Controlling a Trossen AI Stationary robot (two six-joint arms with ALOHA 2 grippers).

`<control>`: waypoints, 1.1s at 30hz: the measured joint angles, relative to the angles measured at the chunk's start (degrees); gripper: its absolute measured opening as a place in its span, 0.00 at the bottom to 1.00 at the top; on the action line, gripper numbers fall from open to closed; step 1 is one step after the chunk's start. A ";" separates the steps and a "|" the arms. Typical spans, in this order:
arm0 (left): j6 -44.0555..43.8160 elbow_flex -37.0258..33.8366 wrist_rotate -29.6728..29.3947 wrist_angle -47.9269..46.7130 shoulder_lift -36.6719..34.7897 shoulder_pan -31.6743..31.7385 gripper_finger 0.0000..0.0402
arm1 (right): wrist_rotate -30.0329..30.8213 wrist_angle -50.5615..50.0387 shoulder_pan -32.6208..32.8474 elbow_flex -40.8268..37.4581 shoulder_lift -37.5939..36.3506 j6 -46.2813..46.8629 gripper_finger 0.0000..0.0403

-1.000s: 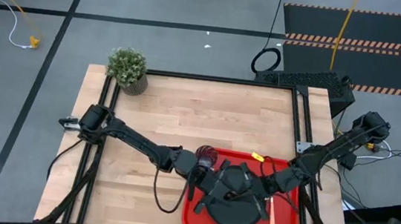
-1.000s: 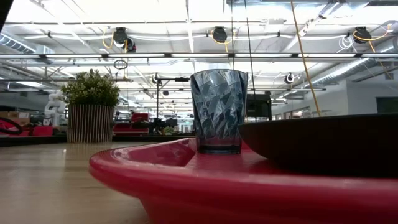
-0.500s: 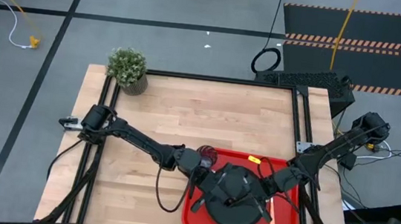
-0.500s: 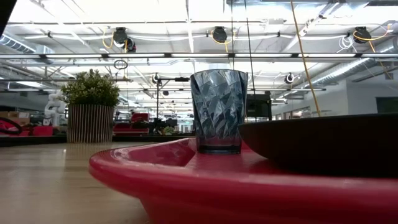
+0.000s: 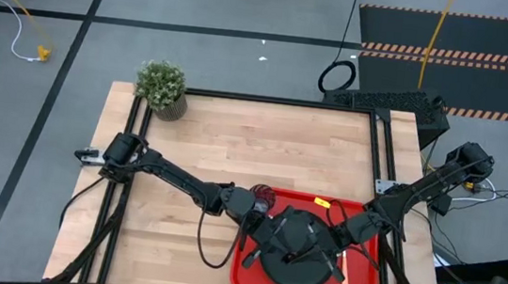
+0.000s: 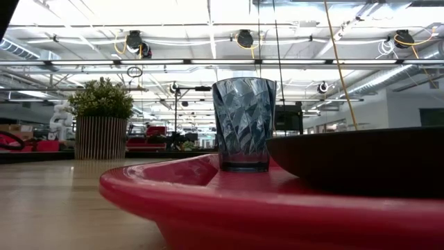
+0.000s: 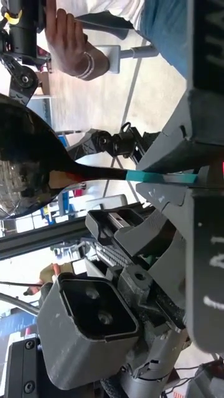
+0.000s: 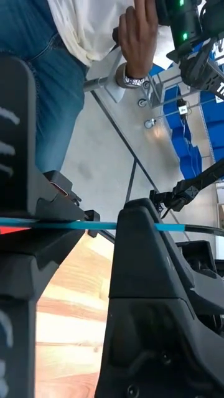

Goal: Pick and place plate/cup/fork/spoon on tray
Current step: Put the blue spoon on the tray to the right of the orange fork

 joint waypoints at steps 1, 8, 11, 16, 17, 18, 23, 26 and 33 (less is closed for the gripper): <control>0.05 0.00 0.01 0.00 0.00 -0.02 0.06 | 0.00 0.00 0.00 0.00 0.00 -0.02 0.02; -0.61 0.00 0.62 -0.15 0.00 0.37 0.03 | 1.42 -0.07 0.04 0.00 0.00 -0.02 0.04; -0.81 -0.01 0.60 -0.16 0.00 0.37 0.05 | 1.70 -0.05 0.03 0.00 0.00 -0.02 0.05; -1.13 0.00 0.19 -0.15 0.00 0.40 0.02 | 3.70 -0.40 0.07 0.00 -0.22 1.07 0.08; -1.50 0.00 -0.34 -0.11 0.00 0.42 0.02 | 5.19 -0.73 0.10 0.00 -0.43 2.06 0.09; -2.07 0.00 -1.66 -0.11 0.00 0.44 0.02 | 6.63 -1.44 0.11 0.00 -0.73 3.00 0.10; -3.19 0.00 -10.01 -0.66 0.00 0.37 0.02 | 12.96 -5.46 0.31 0.00 -2.74 8.33 0.19; -3.19 -0.01 -14.75 -0.70 0.00 0.52 0.01 | 19.08 -8.12 0.99 0.00 -3.95 9.65 0.26; -3.21 -0.02 -27.54 -2.50 -0.18 0.18 0.01 | 28.39 -15.47 2.19 0.00 -7.18 12.12 0.40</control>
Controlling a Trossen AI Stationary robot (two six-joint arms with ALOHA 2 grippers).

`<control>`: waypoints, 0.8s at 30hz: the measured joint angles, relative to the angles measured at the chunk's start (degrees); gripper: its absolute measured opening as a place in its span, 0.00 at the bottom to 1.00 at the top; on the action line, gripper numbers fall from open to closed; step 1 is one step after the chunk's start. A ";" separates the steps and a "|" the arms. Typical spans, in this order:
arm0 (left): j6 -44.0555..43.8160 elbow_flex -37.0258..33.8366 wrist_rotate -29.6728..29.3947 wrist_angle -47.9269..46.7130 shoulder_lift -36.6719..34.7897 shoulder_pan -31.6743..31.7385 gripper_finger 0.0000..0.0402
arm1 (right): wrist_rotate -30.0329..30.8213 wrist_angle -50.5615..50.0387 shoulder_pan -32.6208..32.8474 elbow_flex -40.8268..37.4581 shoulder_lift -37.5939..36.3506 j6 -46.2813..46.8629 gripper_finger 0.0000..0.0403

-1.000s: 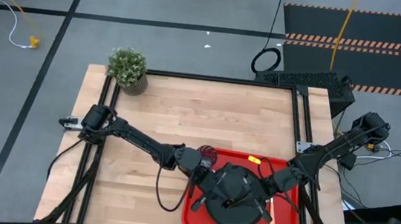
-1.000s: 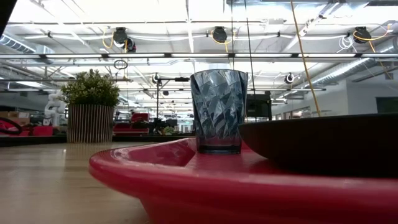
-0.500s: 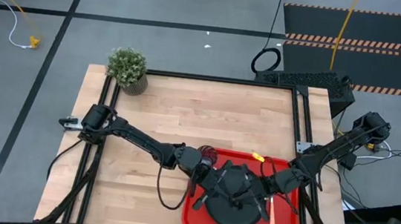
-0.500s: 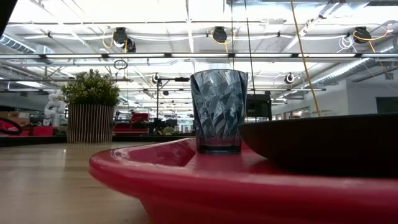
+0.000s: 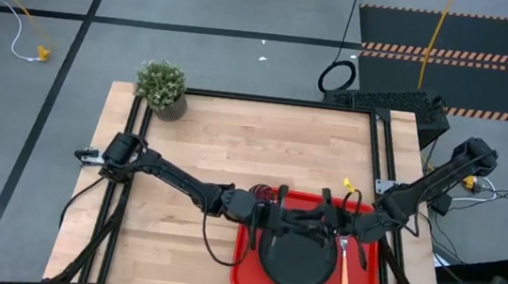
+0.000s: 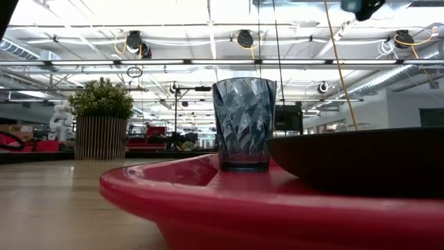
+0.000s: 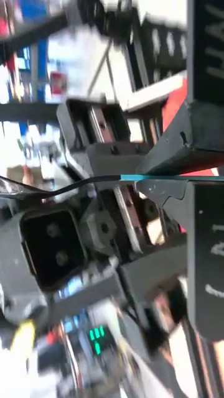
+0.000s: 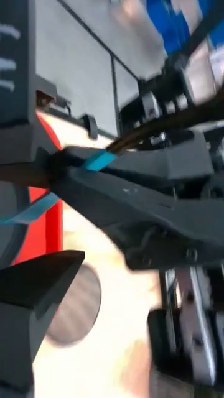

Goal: Pick and place plate/cup/fork/spoon on tray
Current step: Put the blue spoon on the tray to the right of the orange fork

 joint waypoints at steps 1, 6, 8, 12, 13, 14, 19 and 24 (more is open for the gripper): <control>0.06 0.02 -2.05 -0.02 -0.04 -0.15 0.01 | 1.46 -1.16 0.17 0.00 -0.56 0.69 0.42; 2.38 0.00 -17.08 -0.20 -0.50 -1.36 0.01 | 8.47 -8.09 1.32 0.04 -3.43 3.63 0.46; 2.82 0.00 -24.96 0.11 -0.69 -1.86 0.01 | 12.19 -10.49 1.84 0.04 -4.58 4.48 0.46; 5.81 0.00 -36.78 0.08 -0.69 -2.47 0.01 | 19.98 -12.97 2.65 0.04 -5.51 5.21 0.46; 5.86 0.00 -38.73 0.16 -0.69 -2.45 0.01 | 21.71 -13.02 2.83 0.04 -5.56 4.87 0.46; 5.81 0.00 -40.47 0.26 -0.69 -2.38 0.01 | 23.63 -12.91 2.98 0.04 -5.58 4.32 0.46; 4.55 0.00 -45.57 1.92 -0.69 -1.94 0.01 | 32.61 -9.99 3.17 0.04 -5.09 1.00 0.46; -0.42 0.00 -45.43 2.52 -0.55 -1.58 0.01 | 35.95 -2.87 3.55 0.04 -2.85 -4.70 0.46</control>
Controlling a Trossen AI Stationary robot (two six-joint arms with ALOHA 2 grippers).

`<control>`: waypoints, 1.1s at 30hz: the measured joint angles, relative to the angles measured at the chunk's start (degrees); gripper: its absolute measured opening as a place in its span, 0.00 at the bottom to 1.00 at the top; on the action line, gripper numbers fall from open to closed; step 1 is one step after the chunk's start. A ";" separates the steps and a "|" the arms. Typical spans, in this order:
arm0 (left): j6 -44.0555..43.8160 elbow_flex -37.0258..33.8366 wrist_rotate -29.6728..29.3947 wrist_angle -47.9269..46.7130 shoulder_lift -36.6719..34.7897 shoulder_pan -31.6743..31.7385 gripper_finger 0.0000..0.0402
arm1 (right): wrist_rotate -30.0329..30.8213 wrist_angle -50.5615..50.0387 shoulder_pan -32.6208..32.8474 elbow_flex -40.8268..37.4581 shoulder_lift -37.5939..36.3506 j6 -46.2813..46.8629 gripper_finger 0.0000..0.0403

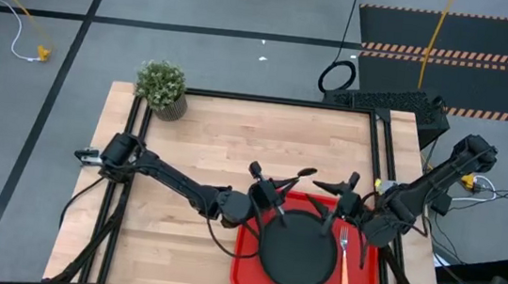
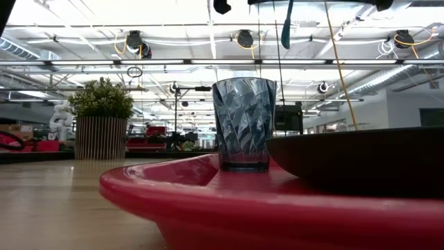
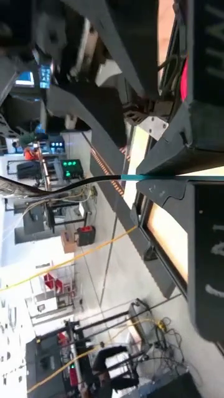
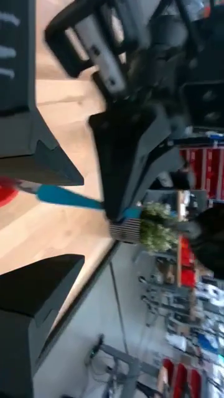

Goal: Pick and place plate/cup/fork/spoon on tray
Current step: Put the blue spoon on the tray to the right of the orange fork

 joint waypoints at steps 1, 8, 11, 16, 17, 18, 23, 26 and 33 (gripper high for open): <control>-0.04 0.00 -0.42 0.04 0.09 0.00 0.01 | 0.87 2.00 0.23 0.00 0.64 -1.44 0.46; -0.18 0.02 -3.93 0.75 0.63 0.00 0.01 | 3.73 20.69 1.06 0.00 5.86 -15.87 0.46; 0.56 0.03 -4.39 1.59 1.14 -0.42 0.01 | 3.62 28.74 0.84 0.00 8.22 -22.28 0.46; 4.61 2.37 -6.53 3.27 4.42 -1.92 0.01 | 3.44 35.78 -0.64 0.00 11.32 -26.29 0.46; 5.46 3.17 -7.57 3.37 5.04 -2.25 0.01 | 3.47 35.83 -1.04 0.00 11.77 -26.15 0.46; 6.76 3.88 -8.64 3.36 5.36 -2.62 0.01 | 3.46 35.71 -1.45 -0.02 12.22 -25.70 0.46; 11.45 7.88 -12.59 3.58 7.49 -3.89 0.01 | 3.45 35.78 -3.27 -0.04 13.69 -23.03 0.46; 12.07 8.31 -13.35 3.26 7.79 -4.25 0.01 | 3.43 35.96 -3.72 -0.04 14.05 -22.90 0.46; 11.96 8.39 -13.53 3.12 7.68 -3.93 0.01 | 2.10 35.98 -4.02 -0.04 14.01 -23.11 0.41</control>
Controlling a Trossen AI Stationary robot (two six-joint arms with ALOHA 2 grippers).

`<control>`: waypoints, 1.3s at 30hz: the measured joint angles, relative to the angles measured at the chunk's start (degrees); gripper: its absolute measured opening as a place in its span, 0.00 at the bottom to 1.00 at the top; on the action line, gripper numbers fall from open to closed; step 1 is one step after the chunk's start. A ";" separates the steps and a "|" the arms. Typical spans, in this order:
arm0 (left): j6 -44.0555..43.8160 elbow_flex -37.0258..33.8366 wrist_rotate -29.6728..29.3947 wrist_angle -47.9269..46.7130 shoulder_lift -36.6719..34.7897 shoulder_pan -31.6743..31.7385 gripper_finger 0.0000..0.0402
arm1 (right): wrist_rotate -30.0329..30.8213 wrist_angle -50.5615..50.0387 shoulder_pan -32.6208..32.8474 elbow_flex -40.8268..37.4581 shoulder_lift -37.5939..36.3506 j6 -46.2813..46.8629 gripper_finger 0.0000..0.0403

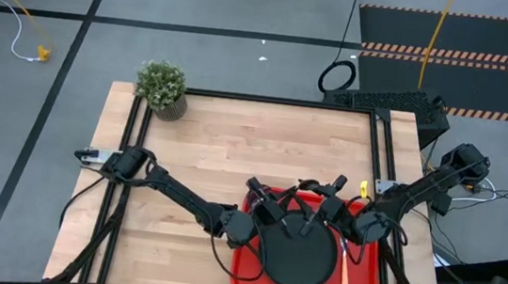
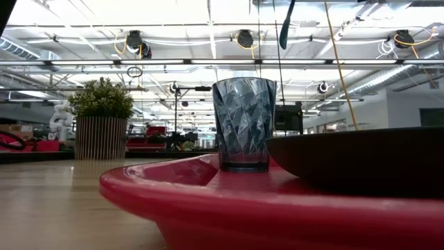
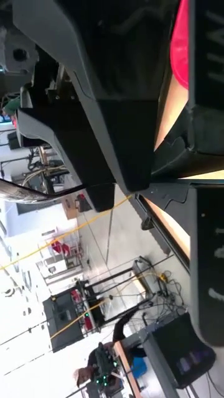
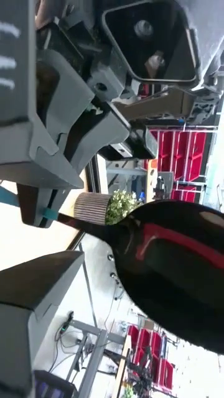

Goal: Pick and place plate/cup/fork/spoon on tray
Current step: Put the blue spoon on the tray to the right of the orange fork

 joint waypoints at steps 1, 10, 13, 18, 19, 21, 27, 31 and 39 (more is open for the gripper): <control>-0.23 0.00 0.16 -0.09 0.00 0.05 0.01 | -0.23 0.01 -0.18 0.00 0.00 0.02 0.39; -1.93 -0.01 0.72 -0.16 0.00 0.39 0.01 | -0.35 -1.27 -0.76 0.00 0.00 0.05 0.19; -3.39 -0.02 1.29 -0.16 0.00 0.68 0.01 | -0.38 -1.25 -0.76 0.00 -0.07 0.03 0.13; -4.40 -0.04 1.80 -0.03 0.00 0.76 0.01 | -0.78 -1.14 -0.71 0.00 -0.09 -0.43 0.05; -4.42 -0.04 1.87 0.03 0.00 0.76 0.01 | -0.88 -1.12 -0.71 0.00 -0.09 -0.56 0.04; -4.40 -0.04 2.74 0.00 0.00 0.78 0.01 | -0.89 -1.12 -0.69 0.00 -0.09 -0.90 0.03; -6.39 -0.04 5.16 -0.17 -0.07 1.02 0.10 | -1.71 -0.79 -0.67 0.00 -0.09 -1.80 0.02; -6.63 -0.07 5.58 -1.05 -0.07 0.98 0.19 | -1.70 -0.41 -0.67 0.00 -0.07 -2.63 0.02; -7.81 -0.04 5.04 -1.48 -0.58 -1.01 0.33 | -4.37 -0.22 -0.11 0.00 -0.68 -3.22 0.02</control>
